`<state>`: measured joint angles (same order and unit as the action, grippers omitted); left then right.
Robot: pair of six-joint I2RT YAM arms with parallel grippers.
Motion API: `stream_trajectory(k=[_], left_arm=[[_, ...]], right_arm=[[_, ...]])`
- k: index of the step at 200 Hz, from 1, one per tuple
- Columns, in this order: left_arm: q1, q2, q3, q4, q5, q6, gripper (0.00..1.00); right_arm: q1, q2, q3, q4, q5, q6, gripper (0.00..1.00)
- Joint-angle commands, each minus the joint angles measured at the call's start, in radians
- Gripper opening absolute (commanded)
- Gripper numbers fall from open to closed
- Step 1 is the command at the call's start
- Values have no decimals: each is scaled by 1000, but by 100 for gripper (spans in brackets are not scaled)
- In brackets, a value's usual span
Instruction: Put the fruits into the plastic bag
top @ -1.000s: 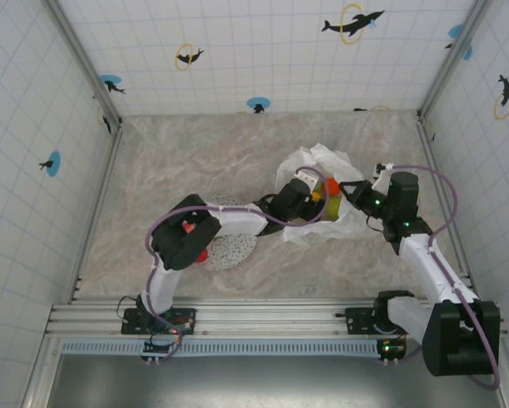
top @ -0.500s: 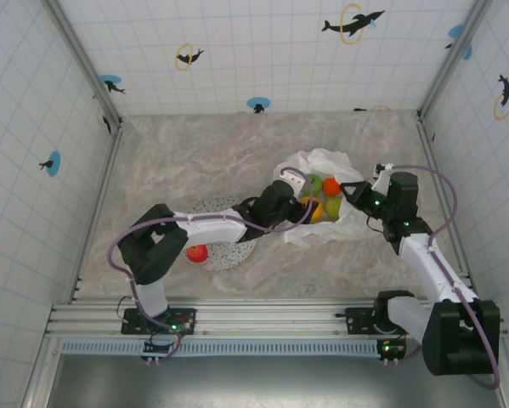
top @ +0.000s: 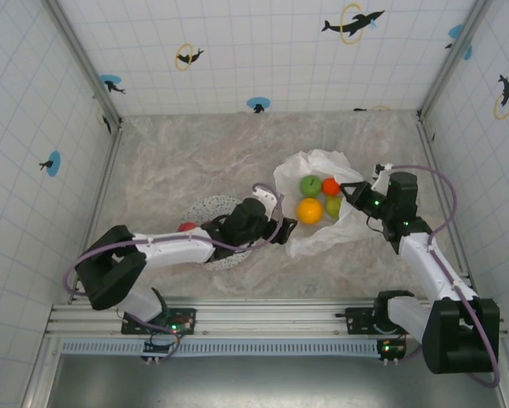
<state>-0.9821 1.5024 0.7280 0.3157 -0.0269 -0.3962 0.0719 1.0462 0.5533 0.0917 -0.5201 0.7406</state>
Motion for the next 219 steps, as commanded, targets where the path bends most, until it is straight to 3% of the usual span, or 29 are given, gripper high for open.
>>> stream_trajectory(k=[1, 50, 77, 127, 160, 219], left_arm=[[-3, -53, -42, 16, -49, -43, 90], [67, 55, -1, 10, 40, -194, 87], [74, 163, 66, 26, 127, -227, 77], [74, 335, 171, 106, 272, -270, 36], [74, 278, 162, 108, 323, -246, 0], [77, 37, 167, 123, 476, -260, 0]], right_arm=[[-1, 9, 10, 11, 3, -10, 0], [-1, 10, -1, 23, 2, -3, 0], [-1, 2, 2, 18, 2, -1, 0], [-2, -12, 28, -6, 1, -7, 0], [-4, -31, 78, -120, 51, -81, 0], [-6, -54, 235, -326, 234, -247, 0]])
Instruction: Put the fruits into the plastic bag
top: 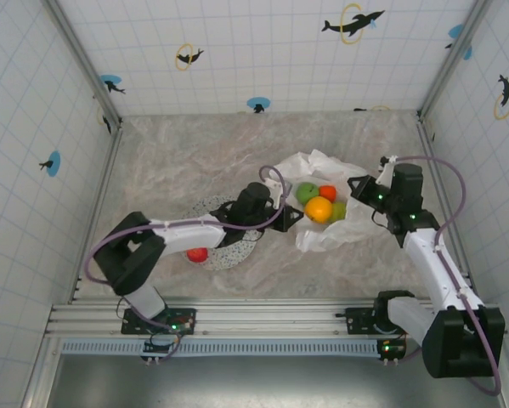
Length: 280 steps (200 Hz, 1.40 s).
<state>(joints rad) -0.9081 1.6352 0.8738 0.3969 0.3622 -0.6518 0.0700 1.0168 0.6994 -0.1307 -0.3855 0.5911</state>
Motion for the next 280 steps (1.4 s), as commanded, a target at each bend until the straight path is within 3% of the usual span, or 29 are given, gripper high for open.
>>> stream_trajectory(k=[1, 44, 98, 139, 187, 207, 228, 258, 280], left_arm=[[3, -97, 22, 42, 88, -5, 0], [34, -218, 0, 37, 80, -12, 0], [43, -225, -33, -113, -107, 103, 0], [42, -203, -74, -74, -31, 99, 0], [33, -198, -89, -2, 63, 79, 2], [14, -213, -82, -36, 63, 120, 14], [7, -255, -100, -99, 50, 165, 34], [9, -388, -167, -244, -138, 246, 64], [26, -500, -205, -332, -245, 274, 79]], right_arm=[[-4, -25, 92, -107, 102, -100, 0], [-3, -45, 158, -151, 156, -134, 0], [22, 13, 56, 9, 48, -52, 0], [50, 49, 20, 114, 22, 14, 0], [94, 99, 105, 117, 26, 18, 0], [110, 105, 115, 112, 22, -7, 0], [117, 98, 114, 76, 10, -72, 0], [123, 58, 85, 39, -40, -172, 0], [131, 32, 53, 51, -74, -210, 0]])
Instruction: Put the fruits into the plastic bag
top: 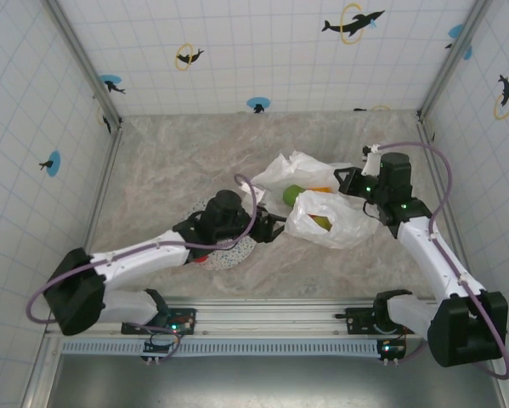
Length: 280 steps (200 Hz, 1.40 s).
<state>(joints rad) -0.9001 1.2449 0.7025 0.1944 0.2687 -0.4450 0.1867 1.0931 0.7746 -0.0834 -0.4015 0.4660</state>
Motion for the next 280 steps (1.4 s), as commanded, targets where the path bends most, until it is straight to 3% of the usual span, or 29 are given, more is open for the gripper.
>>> stream_trajectory(k=[1, 44, 96, 117, 136, 218, 280], left_arm=[[20, -114, -35, -134, -155, 67, 80], [82, -270, -34, -382, -305, 73, 89], [313, -389, -16, -727, -402, -36, 92], [333, -389, -7, -855, -452, -119, 93], [333, -377, -13, -925, -423, -177, 94], [333, -299, -170, -829, -315, -194, 95], [333, -244, -187, -800, -327, -192, 71]], right_arm=[[14, -45, -23, 5, -59, -86, 0], [41, -54, -59, 26, -63, -92, 0], [53, -56, -72, 67, -33, -76, 0], [54, -53, -78, 89, -27, -66, 0], [54, -50, -80, 93, -21, -65, 0], [50, -99, -109, 73, 9, -60, 0], [41, -106, -115, 66, 9, -58, 0]])
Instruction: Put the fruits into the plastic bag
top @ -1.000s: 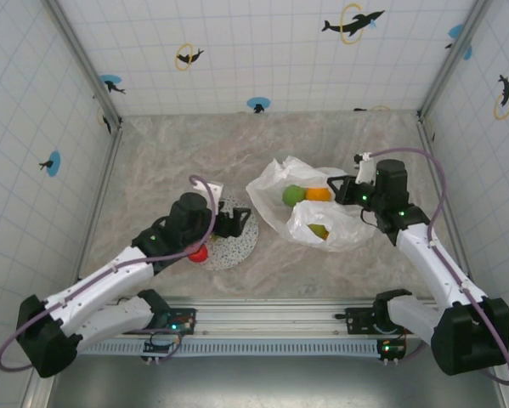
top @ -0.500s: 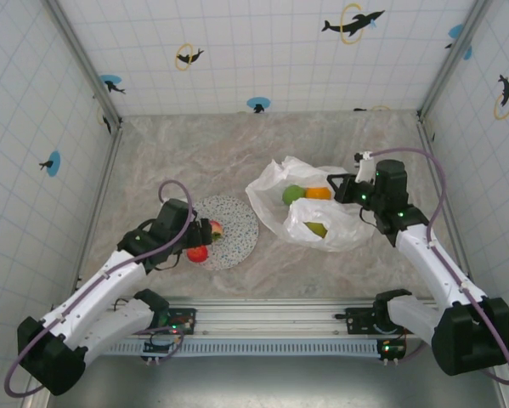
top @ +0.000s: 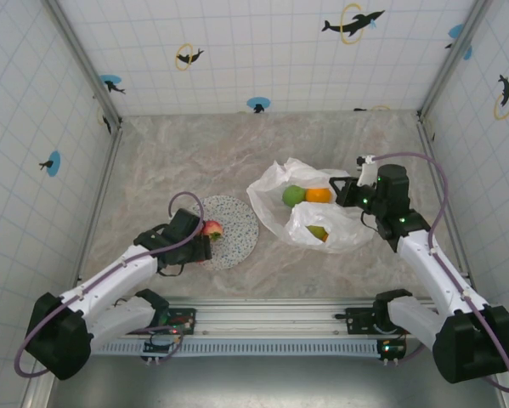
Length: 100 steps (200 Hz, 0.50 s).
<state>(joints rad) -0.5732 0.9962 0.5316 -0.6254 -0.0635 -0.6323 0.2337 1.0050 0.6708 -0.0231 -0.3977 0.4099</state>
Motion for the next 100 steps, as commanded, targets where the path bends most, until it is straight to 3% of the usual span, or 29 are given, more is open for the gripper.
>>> stream_trajectory(k=[1, 35, 100], left_arm=[[7, 5, -16, 21, 6, -5, 71], [5, 5, -18, 22, 15, -1, 58], [6, -38, -42, 11, 18, -16, 56]], right_arm=[[-6, -18, -11, 5, 5, -1, 0], [-7, -12, -11, 11, 5, 4, 0], [-7, -11, -34, 34, 5, 23, 0]])
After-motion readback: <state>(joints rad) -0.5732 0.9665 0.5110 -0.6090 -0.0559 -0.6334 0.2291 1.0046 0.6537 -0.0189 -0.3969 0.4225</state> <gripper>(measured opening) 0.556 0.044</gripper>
